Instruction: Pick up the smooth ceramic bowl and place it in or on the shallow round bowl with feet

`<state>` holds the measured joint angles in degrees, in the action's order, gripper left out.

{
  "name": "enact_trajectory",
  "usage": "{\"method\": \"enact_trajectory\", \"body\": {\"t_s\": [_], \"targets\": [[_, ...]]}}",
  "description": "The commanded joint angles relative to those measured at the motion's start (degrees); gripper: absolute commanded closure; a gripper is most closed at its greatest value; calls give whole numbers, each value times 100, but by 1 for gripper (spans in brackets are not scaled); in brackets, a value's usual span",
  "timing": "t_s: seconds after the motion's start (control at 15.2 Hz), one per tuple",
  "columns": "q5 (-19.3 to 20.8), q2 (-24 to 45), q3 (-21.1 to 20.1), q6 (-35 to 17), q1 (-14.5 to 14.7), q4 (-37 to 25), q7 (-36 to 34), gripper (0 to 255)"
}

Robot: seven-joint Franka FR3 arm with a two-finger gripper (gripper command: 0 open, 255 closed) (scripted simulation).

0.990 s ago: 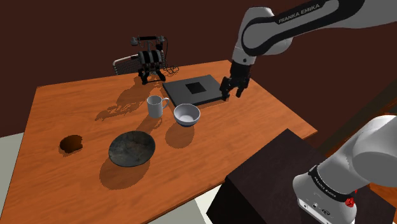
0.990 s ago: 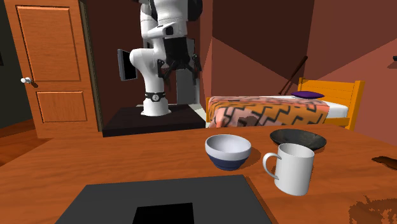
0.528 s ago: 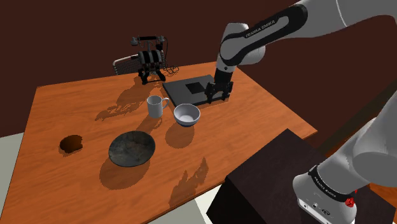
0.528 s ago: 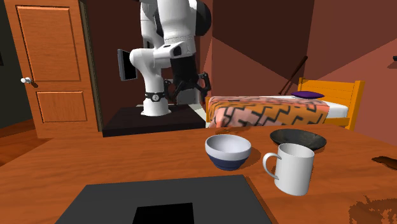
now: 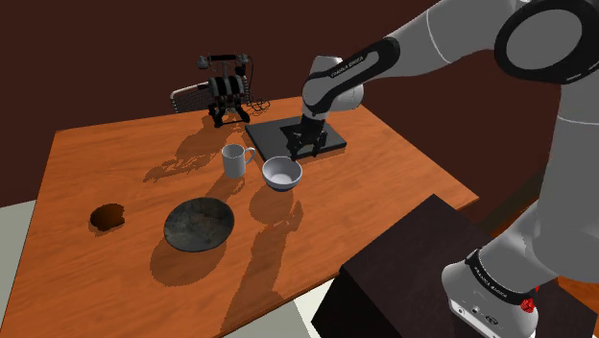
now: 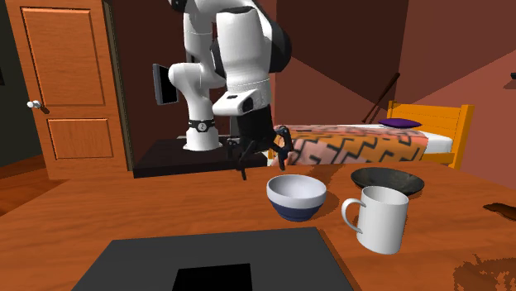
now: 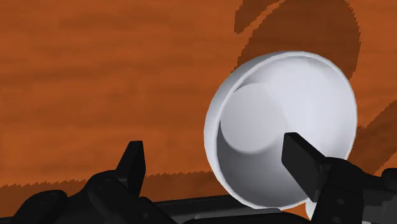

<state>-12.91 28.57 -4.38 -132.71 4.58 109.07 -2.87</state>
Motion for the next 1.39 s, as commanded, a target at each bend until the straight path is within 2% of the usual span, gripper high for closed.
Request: {"method": "enact_trajectory", "body": {"t_s": [0.0, 0.53, 0.99, 1.06, 1.32], "targets": [[3, 365, -6, -16, 27, -370, -35, 0], [-36, 754, -41, -439, 83, -344, -10, 0], [-36, 755, -41, -438, 83, -346, -10, 0], [-36, 756, -41, -438, 84, -347, -10, 255], [-36, 756, -41, -437, 84, -347, -10, 255]]}}
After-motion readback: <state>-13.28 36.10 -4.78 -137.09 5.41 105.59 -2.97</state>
